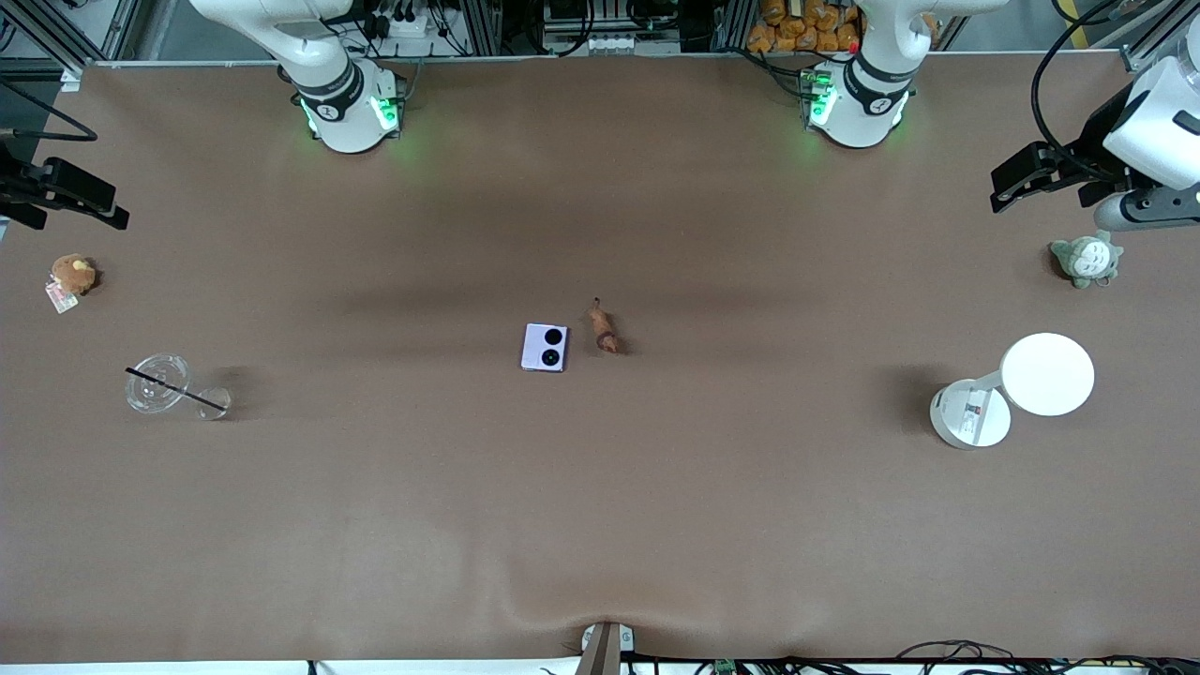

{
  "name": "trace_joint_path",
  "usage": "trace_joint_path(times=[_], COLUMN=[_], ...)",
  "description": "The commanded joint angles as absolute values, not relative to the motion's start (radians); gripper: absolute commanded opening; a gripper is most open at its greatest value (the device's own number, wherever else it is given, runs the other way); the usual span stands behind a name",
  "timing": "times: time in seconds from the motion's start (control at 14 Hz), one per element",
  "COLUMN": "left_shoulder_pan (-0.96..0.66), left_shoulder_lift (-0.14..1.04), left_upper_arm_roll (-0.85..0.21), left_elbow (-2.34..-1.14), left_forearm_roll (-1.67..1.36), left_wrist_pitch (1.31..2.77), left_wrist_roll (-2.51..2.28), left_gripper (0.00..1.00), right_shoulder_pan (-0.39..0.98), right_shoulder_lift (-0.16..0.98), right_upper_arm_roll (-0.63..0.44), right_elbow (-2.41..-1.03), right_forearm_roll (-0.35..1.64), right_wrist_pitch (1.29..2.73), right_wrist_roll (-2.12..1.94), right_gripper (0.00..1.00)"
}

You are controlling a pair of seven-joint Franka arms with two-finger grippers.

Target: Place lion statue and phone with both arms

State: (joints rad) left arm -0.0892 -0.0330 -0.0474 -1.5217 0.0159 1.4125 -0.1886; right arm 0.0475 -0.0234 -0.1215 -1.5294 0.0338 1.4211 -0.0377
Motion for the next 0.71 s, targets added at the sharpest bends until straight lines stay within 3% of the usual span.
trace_joint_path(times=[0.0, 0.43, 0.64], left_shoulder_pan=[-0.087, -0.095, -0.097], left_shoulder_lift=[-0.028, -0.006, 0.038], left_upper_arm_roll=[-0.048, -0.054, -0.115], left_elbow=[-1.511, -1.519, -1.519], left_forearm_roll=[0.008, 0.003, 0.012], left_wrist_pitch=[1.397, 1.397, 1.408], left_wrist_roll=[-0.195, -0.270, -0.331], left_gripper=[1.00, 1.00, 1.00], right_shoulder_pan=[0.037, 0.038, 0.035], right_shoulder_lift=[-0.034, -0.032, -0.031], right_upper_arm_roll=[-0.124, -0.124, -0.124], right_elbow=[-1.555, -1.552, -1.551], right_forearm_roll=[0.032, 0.034, 0.032], right_wrist_pitch=[1.436, 1.442, 1.445], right_wrist_roll=[-0.029, -0.032, -0.034], right_gripper=[1.00, 1.00, 1.00])
